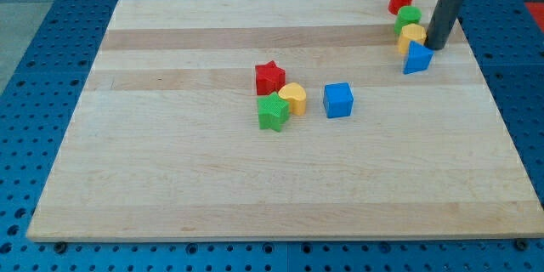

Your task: Move your arm close to the green star and the yellow heart

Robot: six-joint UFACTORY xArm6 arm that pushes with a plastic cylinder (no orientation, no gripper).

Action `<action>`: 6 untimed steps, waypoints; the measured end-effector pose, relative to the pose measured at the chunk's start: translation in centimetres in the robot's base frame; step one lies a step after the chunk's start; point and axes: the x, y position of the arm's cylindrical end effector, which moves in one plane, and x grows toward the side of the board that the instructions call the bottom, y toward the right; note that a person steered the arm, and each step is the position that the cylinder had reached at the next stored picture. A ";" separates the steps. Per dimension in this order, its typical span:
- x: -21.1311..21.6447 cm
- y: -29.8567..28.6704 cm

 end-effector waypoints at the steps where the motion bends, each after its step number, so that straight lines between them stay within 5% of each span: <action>1: 0.0 0.2; 3: 2.6 3.7; 4: 7.3 3.4; 6: 12.9 -5.5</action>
